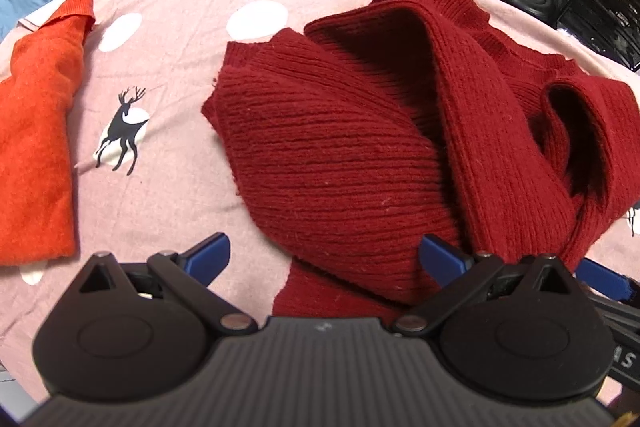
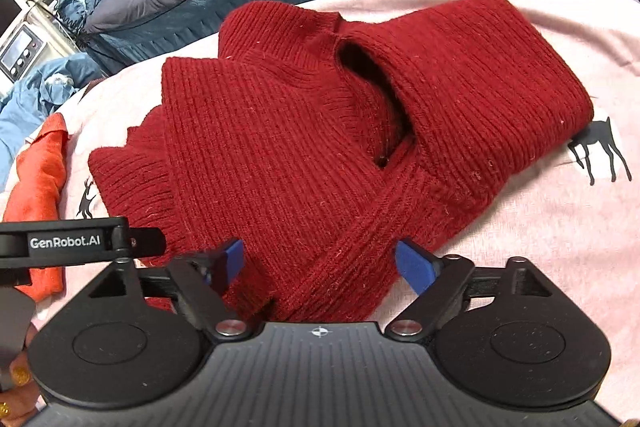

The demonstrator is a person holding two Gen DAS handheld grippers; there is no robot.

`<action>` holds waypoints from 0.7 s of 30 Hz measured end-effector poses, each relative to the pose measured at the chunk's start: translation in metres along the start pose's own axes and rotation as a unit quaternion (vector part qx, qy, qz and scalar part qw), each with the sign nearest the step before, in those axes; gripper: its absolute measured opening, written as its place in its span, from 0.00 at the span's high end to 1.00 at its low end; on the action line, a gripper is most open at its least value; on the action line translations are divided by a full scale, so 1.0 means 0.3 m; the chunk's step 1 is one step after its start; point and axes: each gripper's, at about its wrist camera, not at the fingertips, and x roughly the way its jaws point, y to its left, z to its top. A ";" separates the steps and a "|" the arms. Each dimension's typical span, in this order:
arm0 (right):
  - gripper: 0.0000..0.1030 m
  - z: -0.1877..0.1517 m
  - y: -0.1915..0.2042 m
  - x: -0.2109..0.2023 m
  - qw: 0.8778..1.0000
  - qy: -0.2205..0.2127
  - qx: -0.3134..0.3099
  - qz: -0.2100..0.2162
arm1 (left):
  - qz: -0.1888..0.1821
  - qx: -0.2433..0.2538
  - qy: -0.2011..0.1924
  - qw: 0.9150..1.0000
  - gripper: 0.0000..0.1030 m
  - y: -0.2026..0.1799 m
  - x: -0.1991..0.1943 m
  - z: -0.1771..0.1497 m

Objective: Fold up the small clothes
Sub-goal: 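Move the right tool onto the red sweater and close on its fabric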

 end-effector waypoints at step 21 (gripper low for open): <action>0.00 0.063 0.067 0.085 0.996 -0.027 -0.079 0.000 | 0.009 -0.026 -0.006 1.000 0.00 0.083 0.000 0.020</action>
